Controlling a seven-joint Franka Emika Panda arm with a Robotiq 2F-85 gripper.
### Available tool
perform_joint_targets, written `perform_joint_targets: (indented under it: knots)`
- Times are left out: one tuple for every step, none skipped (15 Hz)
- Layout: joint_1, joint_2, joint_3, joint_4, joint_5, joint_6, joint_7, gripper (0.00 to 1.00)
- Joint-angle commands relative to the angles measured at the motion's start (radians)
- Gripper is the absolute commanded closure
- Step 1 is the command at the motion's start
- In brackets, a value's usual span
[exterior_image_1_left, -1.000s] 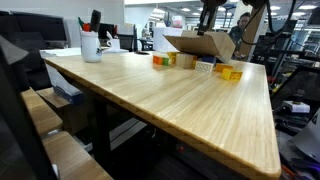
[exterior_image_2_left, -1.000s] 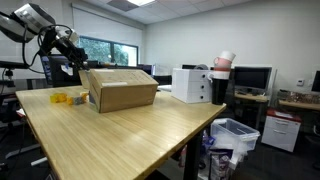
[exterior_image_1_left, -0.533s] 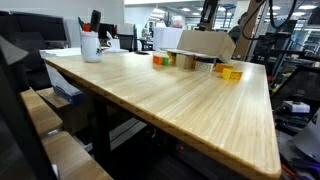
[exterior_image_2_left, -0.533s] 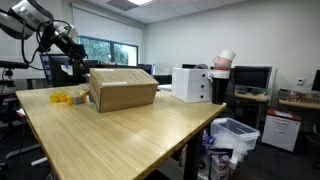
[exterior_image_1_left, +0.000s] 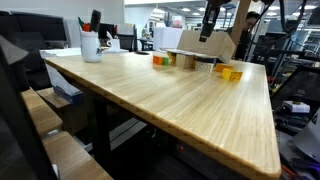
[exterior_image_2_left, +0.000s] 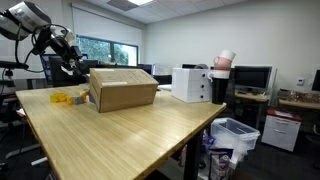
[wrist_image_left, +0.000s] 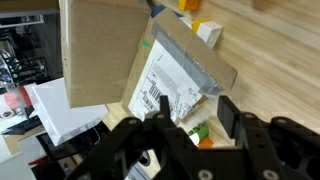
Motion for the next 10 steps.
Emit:
perform_joint_targets:
  knots:
    - [0.002, 0.016, 0.002, -0.029, 0.026, 0.016, -0.023, 0.18]
    - [0.002, 0.021, 0.002, -0.034, 0.029, 0.016, -0.024, 0.12]
    - [0.002, 0.028, 0.004, -0.039, 0.031, 0.014, -0.020, 0.07]
    - [0.002, 0.037, 0.005, -0.043, 0.031, 0.013, -0.018, 0.00]
    - [0.003, 0.043, 0.007, -0.045, 0.029, 0.009, -0.013, 0.02]
    - [0.003, 0.051, 0.009, -0.046, 0.026, 0.003, -0.008, 0.00]
    - [0.003, 0.059, 0.011, -0.047, 0.019, -0.001, -0.003, 0.00]
    - [0.003, 0.068, 0.010, -0.049, 0.020, 0.000, -0.005, 0.00]
    - [0.003, 0.073, 0.009, -0.049, 0.021, 0.000, -0.006, 0.00]
    - [0.003, 0.079, 0.008, -0.049, 0.020, 0.001, -0.008, 0.00]
